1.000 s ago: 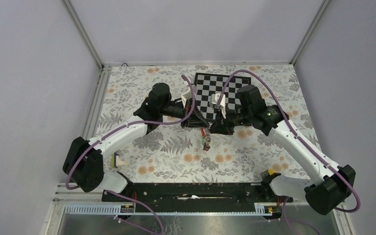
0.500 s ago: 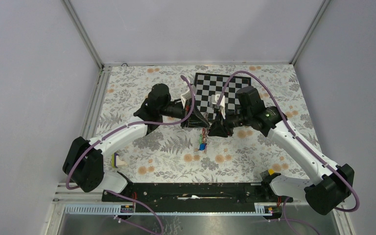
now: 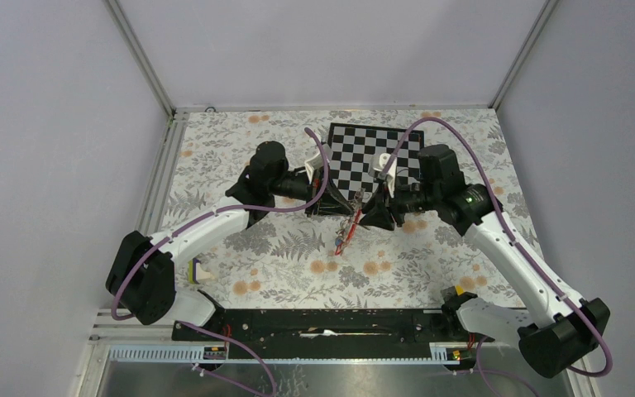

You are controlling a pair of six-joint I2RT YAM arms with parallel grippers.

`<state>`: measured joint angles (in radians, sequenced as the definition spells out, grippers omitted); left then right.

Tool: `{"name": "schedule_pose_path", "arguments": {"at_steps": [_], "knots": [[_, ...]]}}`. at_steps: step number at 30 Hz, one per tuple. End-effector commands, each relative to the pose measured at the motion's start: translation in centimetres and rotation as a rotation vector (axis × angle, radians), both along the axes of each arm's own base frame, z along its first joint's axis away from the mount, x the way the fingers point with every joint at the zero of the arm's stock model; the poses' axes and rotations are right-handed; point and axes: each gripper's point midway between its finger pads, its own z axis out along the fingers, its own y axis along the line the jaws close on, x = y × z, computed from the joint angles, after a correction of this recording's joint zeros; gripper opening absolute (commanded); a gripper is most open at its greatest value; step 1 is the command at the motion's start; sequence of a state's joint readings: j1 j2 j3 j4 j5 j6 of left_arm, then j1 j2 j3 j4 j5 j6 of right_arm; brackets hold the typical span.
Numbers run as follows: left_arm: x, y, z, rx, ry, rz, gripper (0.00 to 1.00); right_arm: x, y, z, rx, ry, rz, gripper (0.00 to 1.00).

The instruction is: Put the keys on the keyring

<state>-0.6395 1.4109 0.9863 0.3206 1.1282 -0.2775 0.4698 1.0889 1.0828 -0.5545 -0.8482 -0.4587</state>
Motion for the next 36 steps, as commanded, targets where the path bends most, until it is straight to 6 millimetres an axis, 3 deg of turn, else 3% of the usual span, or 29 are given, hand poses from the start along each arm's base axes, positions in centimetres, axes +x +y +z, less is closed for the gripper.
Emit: {"name": "schedule_pose_path", "arguments": {"at_steps": [1, 13, 36], "knots": [[-0.6, 0.2, 1.7, -0.055, -0.077, -0.044, 0.0, 0.4, -0.3, 2.1, 0.03, -0.062, -0.013, 0.41], [-0.5, 0.0, 1.8, -0.062, -0.052, -0.047, 0.0, -0.3, 1.5, 2.2, 0.109, 0.053, 0.085, 0.38], [-0.5, 0.0, 1.8, -0.064, -0.055, -0.046, 0.0, -0.4, 2.0, 1.1, 0.126, 0.095, 0.102, 0.24]]}}
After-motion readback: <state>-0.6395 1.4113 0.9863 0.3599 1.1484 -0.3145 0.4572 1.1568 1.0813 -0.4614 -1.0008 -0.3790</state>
